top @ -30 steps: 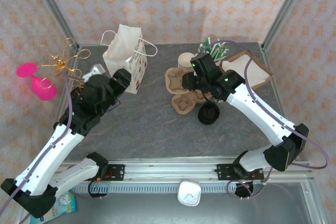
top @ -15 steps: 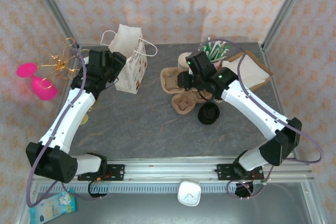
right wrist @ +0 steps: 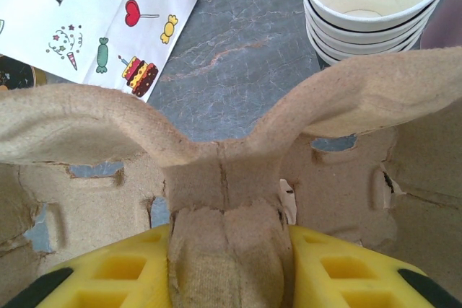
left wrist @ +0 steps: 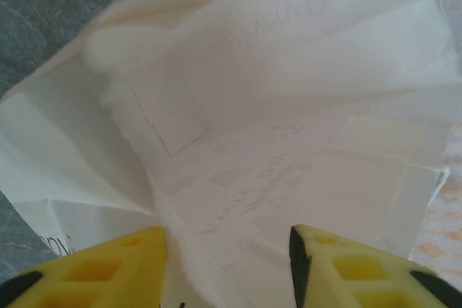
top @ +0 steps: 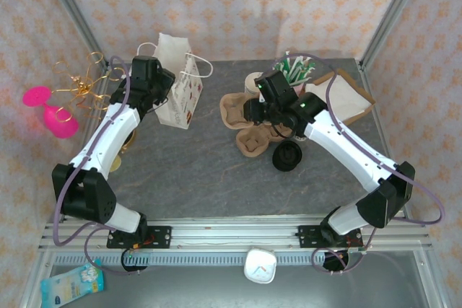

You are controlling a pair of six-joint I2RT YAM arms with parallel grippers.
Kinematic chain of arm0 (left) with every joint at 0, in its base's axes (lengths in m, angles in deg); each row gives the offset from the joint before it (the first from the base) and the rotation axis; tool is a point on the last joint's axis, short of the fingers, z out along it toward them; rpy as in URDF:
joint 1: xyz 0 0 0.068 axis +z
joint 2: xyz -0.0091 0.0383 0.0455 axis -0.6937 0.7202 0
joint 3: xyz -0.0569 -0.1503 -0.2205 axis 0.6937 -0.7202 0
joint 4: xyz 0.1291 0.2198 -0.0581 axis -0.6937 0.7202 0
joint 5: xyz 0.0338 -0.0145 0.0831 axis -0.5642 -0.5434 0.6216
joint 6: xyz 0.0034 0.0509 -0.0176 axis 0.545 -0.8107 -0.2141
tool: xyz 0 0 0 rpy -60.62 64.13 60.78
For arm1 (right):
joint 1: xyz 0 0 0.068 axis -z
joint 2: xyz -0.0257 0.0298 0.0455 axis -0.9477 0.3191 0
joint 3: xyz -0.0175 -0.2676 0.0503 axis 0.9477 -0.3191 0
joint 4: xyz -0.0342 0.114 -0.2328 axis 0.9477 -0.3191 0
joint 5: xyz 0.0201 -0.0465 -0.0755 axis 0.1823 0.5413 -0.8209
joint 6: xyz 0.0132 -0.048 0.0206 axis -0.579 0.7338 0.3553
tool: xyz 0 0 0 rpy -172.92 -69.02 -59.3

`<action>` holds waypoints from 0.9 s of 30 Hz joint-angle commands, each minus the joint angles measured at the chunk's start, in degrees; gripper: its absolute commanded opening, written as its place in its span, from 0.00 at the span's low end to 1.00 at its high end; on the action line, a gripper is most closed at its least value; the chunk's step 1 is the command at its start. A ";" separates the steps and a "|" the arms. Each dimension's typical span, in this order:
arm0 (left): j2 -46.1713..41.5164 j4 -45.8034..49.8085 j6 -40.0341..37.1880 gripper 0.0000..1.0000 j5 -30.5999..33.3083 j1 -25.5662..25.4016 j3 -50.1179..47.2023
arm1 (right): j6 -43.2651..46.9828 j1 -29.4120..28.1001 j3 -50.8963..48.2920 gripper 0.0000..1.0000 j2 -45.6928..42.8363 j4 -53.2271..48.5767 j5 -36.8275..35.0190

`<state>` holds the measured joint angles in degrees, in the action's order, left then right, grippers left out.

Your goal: Pack the takeout coffee

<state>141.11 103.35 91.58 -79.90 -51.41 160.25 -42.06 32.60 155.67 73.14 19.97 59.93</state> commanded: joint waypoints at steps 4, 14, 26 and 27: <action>-1.79 3.39 -2.41 0.28 2.43 0.30 0.12 | 1.16 0.29 2.44 0.38 0.15 -0.21 -0.79; -8.66 14.77 -11.24 0.04 0.59 0.20 3.14 | 1.55 0.20 2.85 0.37 -1.11 -3.12 -0.73; -18.71 28.66 -18.77 0.00 -5.20 -0.51 3.14 | 1.69 -2.72 7.65 0.37 -1.65 -10.18 -0.22; -19.36 29.77 -18.98 0.00 -6.10 -0.51 2.74 | 1.53 -3.16 8.30 0.36 -1.77 -11.08 -0.59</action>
<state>123.82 127.04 75.45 -83.85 -51.43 161.67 -41.01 30.48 161.44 73.17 12.78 60.52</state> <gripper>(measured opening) 0.060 0.367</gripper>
